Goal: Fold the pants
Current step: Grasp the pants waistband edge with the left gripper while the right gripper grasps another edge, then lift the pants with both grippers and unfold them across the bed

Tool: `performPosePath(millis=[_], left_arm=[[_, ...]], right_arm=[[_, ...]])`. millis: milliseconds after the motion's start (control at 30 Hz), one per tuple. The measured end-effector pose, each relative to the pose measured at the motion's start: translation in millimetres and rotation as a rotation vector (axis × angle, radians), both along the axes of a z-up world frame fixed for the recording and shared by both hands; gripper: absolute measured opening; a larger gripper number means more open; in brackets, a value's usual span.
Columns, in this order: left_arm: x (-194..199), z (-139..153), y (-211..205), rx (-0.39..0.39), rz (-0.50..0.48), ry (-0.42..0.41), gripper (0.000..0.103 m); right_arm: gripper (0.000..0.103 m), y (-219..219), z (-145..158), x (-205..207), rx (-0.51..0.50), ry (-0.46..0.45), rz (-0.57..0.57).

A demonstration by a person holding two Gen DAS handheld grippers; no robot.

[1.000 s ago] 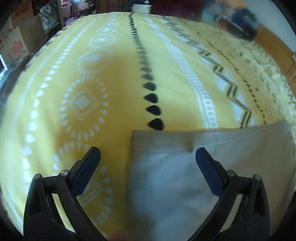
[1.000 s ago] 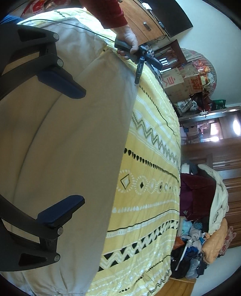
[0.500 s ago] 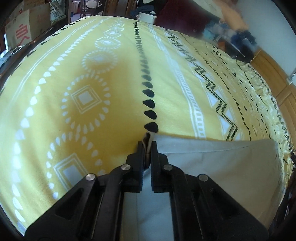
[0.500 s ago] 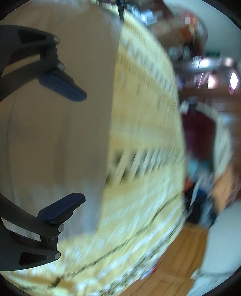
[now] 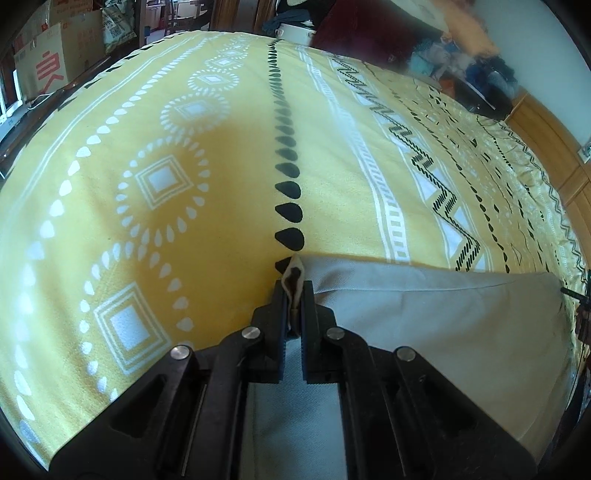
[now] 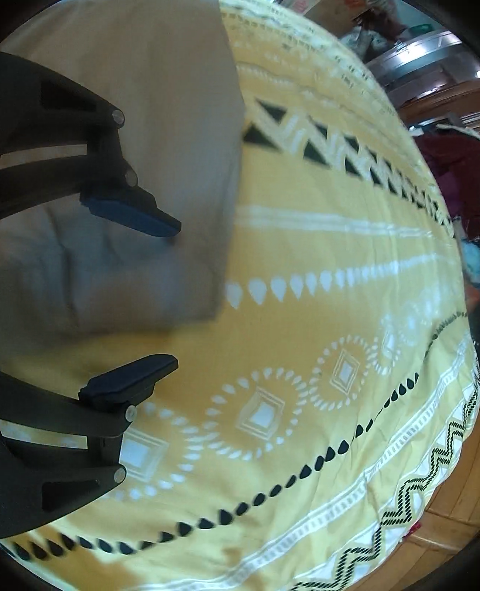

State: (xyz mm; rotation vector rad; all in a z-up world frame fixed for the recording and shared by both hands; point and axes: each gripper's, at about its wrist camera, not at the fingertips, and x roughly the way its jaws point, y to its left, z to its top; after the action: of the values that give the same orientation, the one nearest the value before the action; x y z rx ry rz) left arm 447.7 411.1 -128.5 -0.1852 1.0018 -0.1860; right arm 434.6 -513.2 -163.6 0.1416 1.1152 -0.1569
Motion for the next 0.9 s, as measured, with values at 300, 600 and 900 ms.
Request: performPosePath(millis=[300,600,900], left_arm=[[-4.1,6.3,-0.7,-0.005,0.029,-0.045,0.005],[-86.1,110.2,3.1,-0.178,0.099,-0.398,0.005],[-232.5,188.4,17.9,-0.233,0.082,-0.587,0.005]], right_arm=[[0.031,-4.4,-5.4,16.6,0.180,-0.022,0.065],[0.018,3.8,91.5,-77.7,0.264,-0.291,0.095],[0.018,17.8,153.6,-245.8,0.252,-0.394,0.091]])
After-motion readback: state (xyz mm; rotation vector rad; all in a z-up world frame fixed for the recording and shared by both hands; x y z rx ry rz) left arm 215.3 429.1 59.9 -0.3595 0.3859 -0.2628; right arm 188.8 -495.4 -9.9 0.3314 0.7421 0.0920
